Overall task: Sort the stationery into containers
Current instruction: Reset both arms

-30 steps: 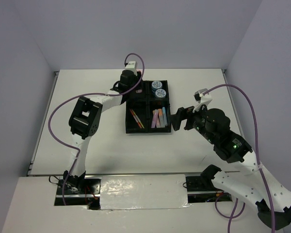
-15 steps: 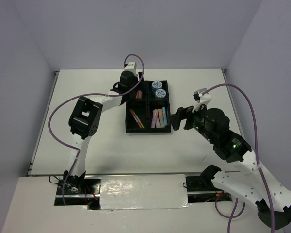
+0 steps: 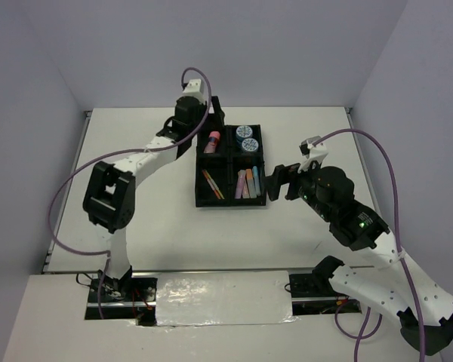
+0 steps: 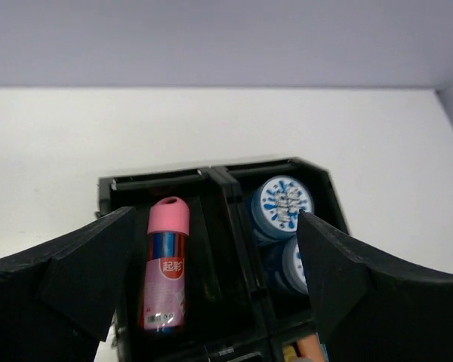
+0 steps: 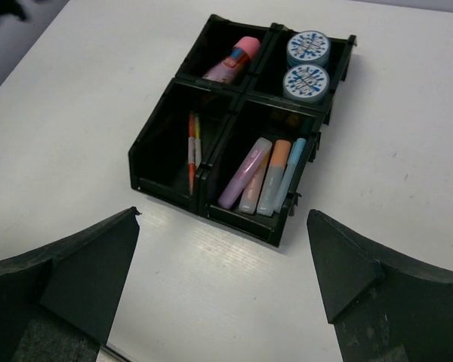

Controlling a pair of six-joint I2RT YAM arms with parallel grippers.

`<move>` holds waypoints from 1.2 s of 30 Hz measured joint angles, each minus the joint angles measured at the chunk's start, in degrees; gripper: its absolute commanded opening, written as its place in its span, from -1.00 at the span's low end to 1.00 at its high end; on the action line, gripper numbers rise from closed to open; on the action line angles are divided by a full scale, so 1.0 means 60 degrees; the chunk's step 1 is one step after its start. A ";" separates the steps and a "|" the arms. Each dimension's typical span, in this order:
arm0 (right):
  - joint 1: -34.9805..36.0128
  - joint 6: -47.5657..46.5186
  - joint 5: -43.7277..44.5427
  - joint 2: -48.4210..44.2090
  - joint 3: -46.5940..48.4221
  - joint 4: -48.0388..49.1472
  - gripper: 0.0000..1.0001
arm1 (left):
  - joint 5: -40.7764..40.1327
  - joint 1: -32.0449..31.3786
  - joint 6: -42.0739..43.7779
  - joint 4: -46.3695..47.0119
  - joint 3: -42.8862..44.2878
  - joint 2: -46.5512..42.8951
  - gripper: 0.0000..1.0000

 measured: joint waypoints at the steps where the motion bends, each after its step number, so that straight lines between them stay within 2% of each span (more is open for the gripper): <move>1: 0.0000 0.0007 0.0149 0.0000 0.0000 -0.0004 0.99 | -0.0109 -0.0004 0.0007 -0.0353 0.0066 -0.0382 0.99; 7: -0.0004 0.0011 0.1749 -0.0029 0.0146 -0.0477 0.99 | -0.1606 0.0051 -0.0044 -0.2878 0.0685 -0.2754 0.99; 10: -0.0004 0.0007 0.2539 -0.0106 0.0521 -0.0991 0.99 | -0.2062 0.0623 -0.0466 -0.4506 0.0437 -0.4178 0.99; 12: -0.0004 0.0004 0.3005 -0.0240 0.0838 -0.1282 0.99 | -0.2393 0.1260 -0.0838 -0.5304 -0.0441 -0.5402 0.99; 15: -0.0004 0.0000 0.3603 -0.0535 0.1235 -0.1621 0.99 | -0.2779 0.2040 -0.1300 -0.6262 -0.2597 -0.7657 0.99; 17: -0.0004 0.0004 0.3876 -0.0765 0.1468 -0.1909 0.99 | -0.2714 0.2051 -0.1286 -0.7180 -0.3483 -0.8812 0.99; 20: -0.0004 0.0000 0.4105 -0.1264 0.1770 -0.2291 0.99 | -0.2470 0.1949 -0.1166 -0.8036 -0.3945 -0.9799 0.99; 26: 0.0000 0.0011 0.4229 -0.2543 0.1836 -0.2863 0.99 | -0.2787 0.1934 -0.0153 -0.8761 -0.4809 -1.2149 0.99; 31: 0.0015 0.0160 0.4433 -0.3603 0.1832 -0.3293 0.99 | -0.2991 0.1934 0.0288 -0.8480 -0.6149 -1.4855 0.99; 36: 0.0015 0.0306 0.4492 -0.4273 0.1643 -0.3577 0.99 | -0.2987 0.1934 0.0321 -0.8309 -0.6583 -1.5912 0.99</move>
